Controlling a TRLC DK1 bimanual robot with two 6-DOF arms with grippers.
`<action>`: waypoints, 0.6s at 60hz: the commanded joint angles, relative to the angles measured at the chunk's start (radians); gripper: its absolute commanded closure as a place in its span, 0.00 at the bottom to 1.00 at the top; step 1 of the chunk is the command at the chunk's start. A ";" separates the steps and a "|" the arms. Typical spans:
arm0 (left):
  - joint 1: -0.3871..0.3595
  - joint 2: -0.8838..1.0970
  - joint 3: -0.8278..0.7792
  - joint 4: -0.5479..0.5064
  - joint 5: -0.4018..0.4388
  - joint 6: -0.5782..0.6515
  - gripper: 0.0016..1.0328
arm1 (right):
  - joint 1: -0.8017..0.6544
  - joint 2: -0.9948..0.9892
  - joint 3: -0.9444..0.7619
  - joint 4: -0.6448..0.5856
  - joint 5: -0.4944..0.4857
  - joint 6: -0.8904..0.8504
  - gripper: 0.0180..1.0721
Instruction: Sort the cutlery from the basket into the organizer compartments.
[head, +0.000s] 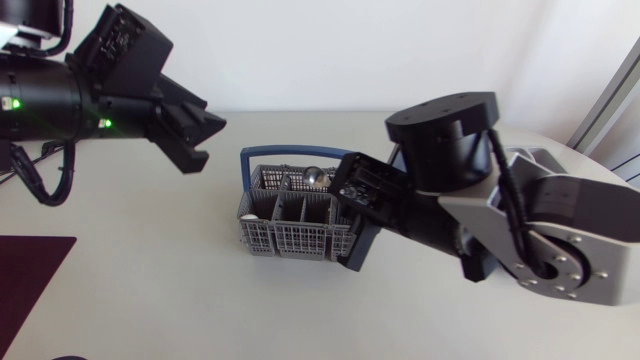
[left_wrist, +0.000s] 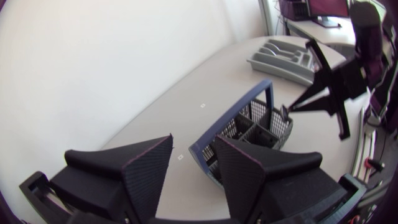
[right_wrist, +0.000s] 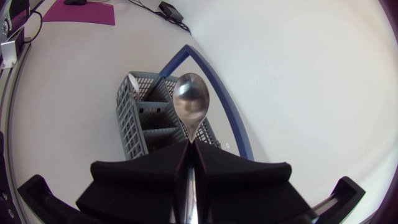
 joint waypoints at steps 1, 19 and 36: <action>-0.006 -0.042 -0.090 0.002 0.011 0.143 0.50 | -0.049 -0.072 -0.058 -0.051 -0.041 0.019 0.95; -0.032 -0.058 -0.166 0.008 0.031 0.329 0.50 | -0.357 -0.261 -0.116 -0.293 -0.350 -0.093 0.95; -0.026 0.030 -0.188 0.051 0.052 0.432 0.50 | -0.824 -0.277 -0.125 -0.506 -0.667 -0.434 0.95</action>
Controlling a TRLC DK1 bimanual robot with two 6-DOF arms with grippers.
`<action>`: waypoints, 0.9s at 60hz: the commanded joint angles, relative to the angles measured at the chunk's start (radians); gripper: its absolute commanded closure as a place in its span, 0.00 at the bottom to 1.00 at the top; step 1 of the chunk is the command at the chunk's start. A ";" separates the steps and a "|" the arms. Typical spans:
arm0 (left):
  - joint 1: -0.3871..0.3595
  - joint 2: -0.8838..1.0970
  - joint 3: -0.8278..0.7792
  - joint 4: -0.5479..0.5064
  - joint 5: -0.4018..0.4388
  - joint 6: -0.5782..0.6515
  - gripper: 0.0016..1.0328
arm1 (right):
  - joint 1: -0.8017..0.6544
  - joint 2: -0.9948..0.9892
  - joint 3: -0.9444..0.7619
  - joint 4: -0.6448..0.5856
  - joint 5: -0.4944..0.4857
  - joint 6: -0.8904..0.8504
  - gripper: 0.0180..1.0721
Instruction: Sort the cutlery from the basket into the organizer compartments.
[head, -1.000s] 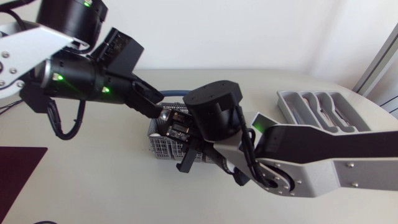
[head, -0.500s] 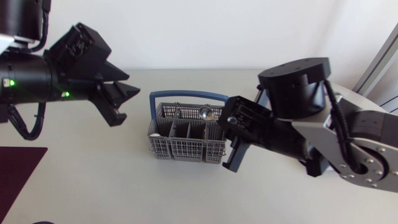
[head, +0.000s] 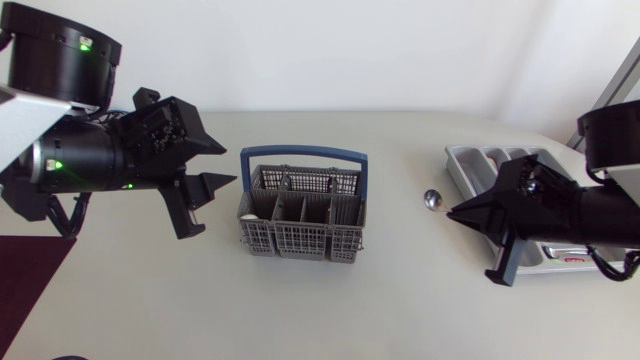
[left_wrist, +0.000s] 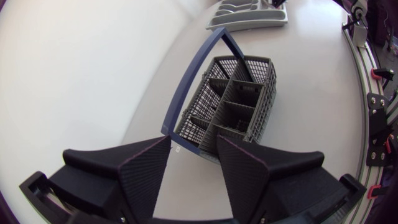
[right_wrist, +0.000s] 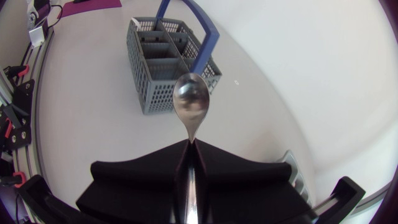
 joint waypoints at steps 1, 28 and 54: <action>-0.003 0.034 -0.040 0.016 0.014 0.056 0.50 | -0.120 0.013 -0.033 -0.046 -0.058 -0.155 0.95; -0.017 0.112 -0.031 0.029 0.019 0.098 0.50 | -0.670 0.405 0.065 -0.111 -0.190 -0.739 0.95; -0.057 0.136 -0.021 0.029 0.002 0.107 0.50 | -0.901 0.806 0.378 -0.164 -0.137 -1.024 0.95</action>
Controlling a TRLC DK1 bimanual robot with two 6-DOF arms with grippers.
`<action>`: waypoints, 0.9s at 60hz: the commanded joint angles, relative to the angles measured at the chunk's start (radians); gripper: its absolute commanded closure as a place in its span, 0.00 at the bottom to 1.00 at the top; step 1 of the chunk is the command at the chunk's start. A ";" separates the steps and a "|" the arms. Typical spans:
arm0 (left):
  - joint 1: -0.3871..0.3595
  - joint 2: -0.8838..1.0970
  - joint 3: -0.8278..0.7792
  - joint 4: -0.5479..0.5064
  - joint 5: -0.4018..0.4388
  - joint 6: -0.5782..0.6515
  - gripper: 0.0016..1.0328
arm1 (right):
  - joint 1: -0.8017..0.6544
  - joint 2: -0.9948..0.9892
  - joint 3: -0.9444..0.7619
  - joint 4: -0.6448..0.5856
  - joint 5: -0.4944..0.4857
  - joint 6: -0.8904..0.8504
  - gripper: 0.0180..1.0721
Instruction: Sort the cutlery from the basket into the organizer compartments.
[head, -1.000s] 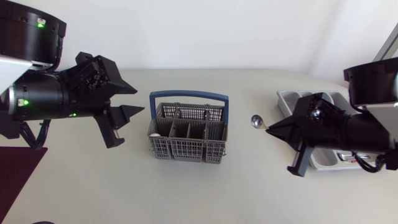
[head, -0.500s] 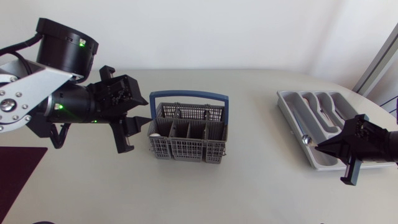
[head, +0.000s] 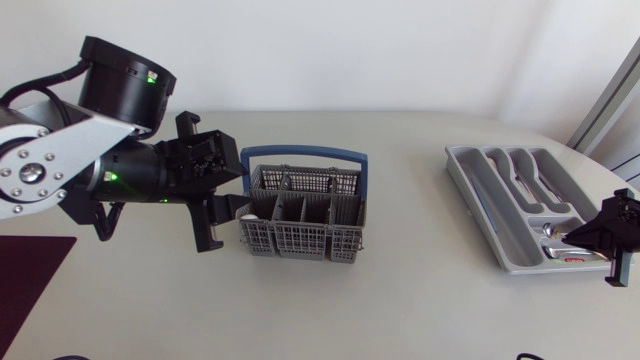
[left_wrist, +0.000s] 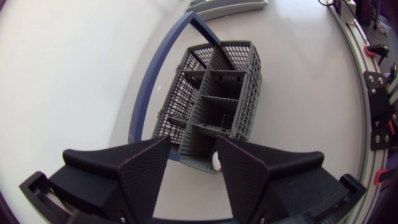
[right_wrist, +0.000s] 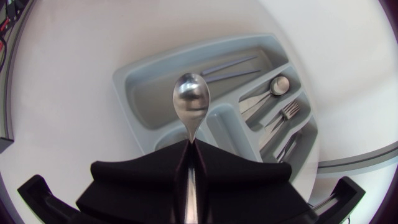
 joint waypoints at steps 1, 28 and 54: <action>-0.016 0.023 -0.009 0.006 -0.009 0.030 0.50 | -0.027 0.078 0.053 -0.024 0.020 -0.084 0.95; -0.030 0.012 -0.009 -0.022 -0.040 0.047 0.50 | -0.050 0.221 0.120 0.051 0.141 -0.178 0.94; -0.034 -0.006 -0.025 -0.048 -0.061 0.139 0.50 | -0.012 0.060 0.067 0.086 0.092 -0.029 0.10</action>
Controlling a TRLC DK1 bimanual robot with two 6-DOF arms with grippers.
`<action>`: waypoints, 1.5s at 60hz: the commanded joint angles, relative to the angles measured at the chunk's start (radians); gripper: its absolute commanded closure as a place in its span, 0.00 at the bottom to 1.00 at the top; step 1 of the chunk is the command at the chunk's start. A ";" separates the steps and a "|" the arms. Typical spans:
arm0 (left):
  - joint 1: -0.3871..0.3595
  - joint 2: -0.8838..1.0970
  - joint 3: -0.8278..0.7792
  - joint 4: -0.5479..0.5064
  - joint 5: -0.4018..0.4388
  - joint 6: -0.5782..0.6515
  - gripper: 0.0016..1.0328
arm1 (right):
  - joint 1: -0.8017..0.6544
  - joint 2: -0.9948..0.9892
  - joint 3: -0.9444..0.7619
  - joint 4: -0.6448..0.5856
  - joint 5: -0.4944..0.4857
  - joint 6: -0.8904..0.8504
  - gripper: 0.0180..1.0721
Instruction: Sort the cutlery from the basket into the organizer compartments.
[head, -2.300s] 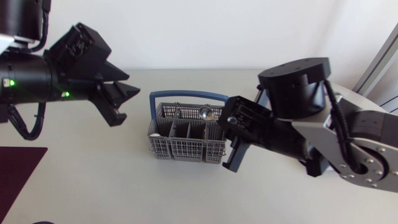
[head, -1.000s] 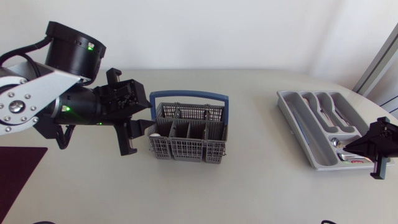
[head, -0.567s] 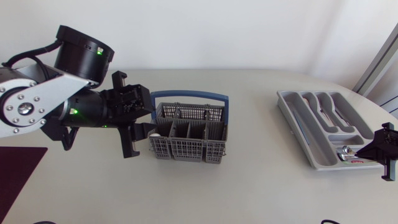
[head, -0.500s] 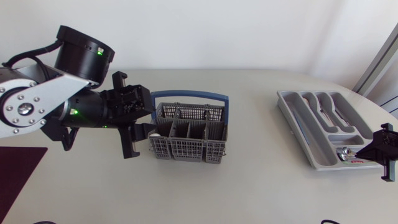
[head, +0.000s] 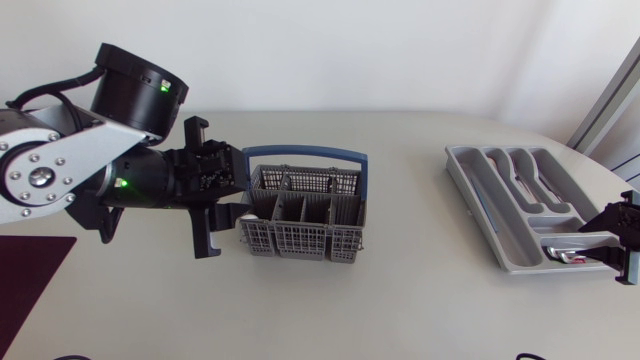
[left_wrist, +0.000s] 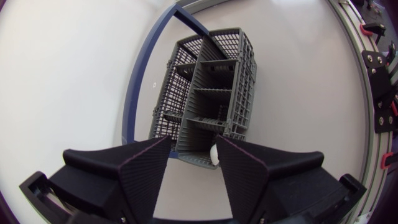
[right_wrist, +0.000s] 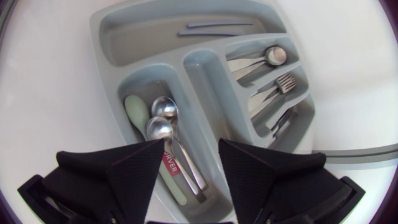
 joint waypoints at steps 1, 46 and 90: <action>-0.005 -0.020 -0.026 -0.022 -0.006 0.057 0.50 | 0.028 -0.074 -0.031 -0.021 -0.013 0.048 0.09; 0.041 0.012 -0.126 0.073 -0.027 0.267 0.59 | 0.570 -0.658 -0.451 -0.028 -0.041 0.508 0.09; 0.049 0.071 -0.167 0.147 -0.040 0.290 0.71 | 0.973 -0.806 -0.510 0.069 0.087 0.849 0.09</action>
